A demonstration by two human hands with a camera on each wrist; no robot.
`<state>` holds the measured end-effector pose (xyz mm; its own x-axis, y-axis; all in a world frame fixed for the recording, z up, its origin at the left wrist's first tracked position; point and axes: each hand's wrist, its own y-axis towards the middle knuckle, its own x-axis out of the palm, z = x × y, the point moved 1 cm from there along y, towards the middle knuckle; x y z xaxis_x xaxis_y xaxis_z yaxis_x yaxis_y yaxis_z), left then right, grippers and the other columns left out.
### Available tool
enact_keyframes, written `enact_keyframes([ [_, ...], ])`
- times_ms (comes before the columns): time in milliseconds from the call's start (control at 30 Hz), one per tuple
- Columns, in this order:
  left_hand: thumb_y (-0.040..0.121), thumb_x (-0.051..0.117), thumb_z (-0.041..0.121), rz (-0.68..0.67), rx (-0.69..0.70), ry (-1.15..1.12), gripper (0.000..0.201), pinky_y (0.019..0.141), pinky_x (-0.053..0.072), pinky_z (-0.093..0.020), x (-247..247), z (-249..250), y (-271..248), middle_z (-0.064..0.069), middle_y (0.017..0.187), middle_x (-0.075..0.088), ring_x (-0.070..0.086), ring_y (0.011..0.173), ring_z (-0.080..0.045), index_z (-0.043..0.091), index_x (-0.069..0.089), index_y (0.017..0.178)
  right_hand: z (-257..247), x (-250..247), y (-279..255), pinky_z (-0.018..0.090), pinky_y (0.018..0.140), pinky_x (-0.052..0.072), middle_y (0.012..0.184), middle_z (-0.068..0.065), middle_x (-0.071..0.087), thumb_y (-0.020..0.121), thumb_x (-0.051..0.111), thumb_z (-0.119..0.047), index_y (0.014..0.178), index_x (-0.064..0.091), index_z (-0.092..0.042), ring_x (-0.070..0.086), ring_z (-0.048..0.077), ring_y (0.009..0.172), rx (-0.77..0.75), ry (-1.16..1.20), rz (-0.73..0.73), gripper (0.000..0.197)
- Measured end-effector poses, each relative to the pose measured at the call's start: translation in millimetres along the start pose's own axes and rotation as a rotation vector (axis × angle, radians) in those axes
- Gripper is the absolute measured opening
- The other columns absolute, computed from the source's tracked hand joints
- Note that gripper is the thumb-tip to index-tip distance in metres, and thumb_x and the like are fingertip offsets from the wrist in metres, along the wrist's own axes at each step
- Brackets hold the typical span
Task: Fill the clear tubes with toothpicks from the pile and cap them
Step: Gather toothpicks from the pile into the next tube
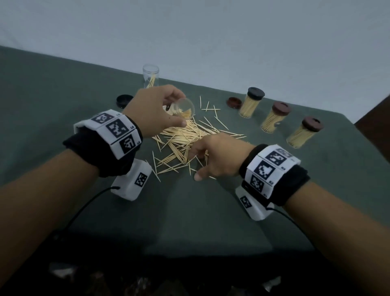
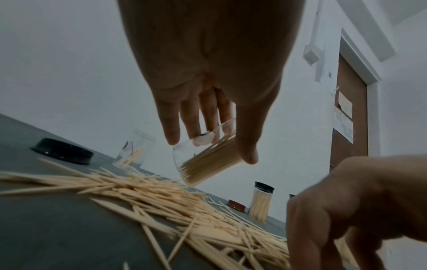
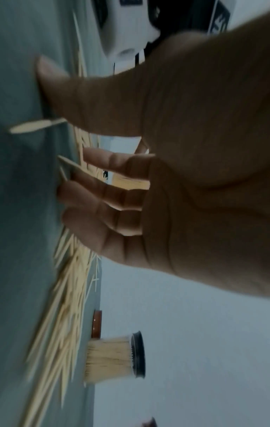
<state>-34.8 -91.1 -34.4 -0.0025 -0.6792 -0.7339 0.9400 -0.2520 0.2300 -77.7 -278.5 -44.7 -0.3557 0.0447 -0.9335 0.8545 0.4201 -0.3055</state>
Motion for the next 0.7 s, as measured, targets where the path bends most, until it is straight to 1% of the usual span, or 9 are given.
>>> enact_keyframes([
  [100,0.07,0.085,0.036,-0.008,-0.002,-0.007,0.061,0.091,0.04,-0.017,-1,2,-1,0.011,0.116,0.064,0.058,0.109,-0.004,0.024,0.06,0.124,8,-3,5,0.029,0.082,0.052,0.089,-0.014,0.064,0.079,0.075,-0.031,0.103,0.068,-0.034,0.06,0.01,0.087,0.051,-0.014,0.09,0.025],
  [200,0.07,0.085,0.035,-0.02,0.0,-0.005,0.06,0.091,0.039,-0.017,-1,3,-1,0.013,0.114,0.063,0.057,0.107,-0.003,0.024,0.06,0.123,23,-10,9,0.032,0.083,0.053,0.089,-0.015,0.065,0.079,0.072,-0.027,0.097,0.067,-0.034,0.059,0.01,0.088,0.135,-0.035,0.155,0.02],
  [267,0.071,0.085,0.035,-0.028,0.005,0.007,0.059,0.089,0.038,-0.016,0,3,-1,0.014,0.112,0.063,0.057,0.105,-0.003,0.025,0.06,0.123,35,-14,7,0.033,0.084,0.052,0.09,-0.016,0.063,0.077,0.075,-0.031,0.096,0.064,-0.036,0.059,0.011,0.093,0.177,-0.044,0.187,0.022],
  [333,0.071,0.084,0.036,-0.035,0.008,0.02,0.058,0.087,0.037,-0.013,1,4,-1,0.015,0.111,0.062,0.057,0.104,-0.002,0.025,0.06,0.123,46,-21,2,0.034,0.089,0.048,0.102,-0.013,0.059,0.072,0.079,-0.045,0.106,0.06,-0.038,0.056,0.014,0.102,0.209,-0.047,0.211,0.039],
  [367,0.071,0.084,0.037,-0.037,0.006,0.019,0.058,0.087,0.037,-0.013,2,4,-1,0.015,0.11,0.062,0.057,0.104,-0.002,0.025,0.06,0.122,51,-24,-1,0.034,0.093,0.045,0.113,-0.008,0.057,0.069,0.079,-0.053,0.116,0.056,-0.037,0.054,0.016,0.11,0.239,-0.047,0.201,0.055],
  [433,0.07,0.085,0.038,-0.044,0.005,0.015,0.058,0.089,0.039,-0.015,1,4,0,0.016,0.11,0.063,0.058,0.106,-0.002,0.026,0.06,0.122,61,-29,-9,0.04,0.104,0.04,0.138,0.0,0.047,0.064,0.077,-0.065,0.14,0.038,-0.037,0.046,0.023,0.127,0.335,-0.073,0.099,0.089],
  [500,0.07,0.084,0.039,-0.065,0.009,0.021,0.06,0.09,0.039,-0.016,0,5,0,0.017,0.111,0.062,0.058,0.108,-0.002,0.027,0.06,0.123,68,-30,-15,0.044,0.109,0.035,0.152,0.004,0.034,0.063,0.076,-0.067,0.15,0.021,-0.036,0.036,0.027,0.137,0.433,-0.14,-0.041,0.107],
  [567,0.07,0.084,0.04,-0.083,0.016,0.023,0.061,0.089,0.039,-0.016,0,7,0,0.016,0.114,0.063,0.058,0.109,-0.003,0.026,0.059,0.124,69,-26,-13,0.041,0.106,0.035,0.152,0.004,0.036,0.067,0.075,-0.064,0.151,0.022,-0.033,0.038,0.027,0.136,0.455,-0.161,-0.092,0.105],
  [700,0.07,0.084,0.04,-0.092,0.02,0.013,0.061,0.091,0.041,-0.019,-1,6,1,0.015,0.114,0.064,0.059,0.11,-0.004,0.026,0.06,0.123,55,-22,0,0.029,0.093,0.04,0.133,-0.004,0.057,0.08,0.075,-0.04,0.144,0.041,-0.03,0.052,0.02,0.122,0.306,-0.078,0.027,0.073],
])
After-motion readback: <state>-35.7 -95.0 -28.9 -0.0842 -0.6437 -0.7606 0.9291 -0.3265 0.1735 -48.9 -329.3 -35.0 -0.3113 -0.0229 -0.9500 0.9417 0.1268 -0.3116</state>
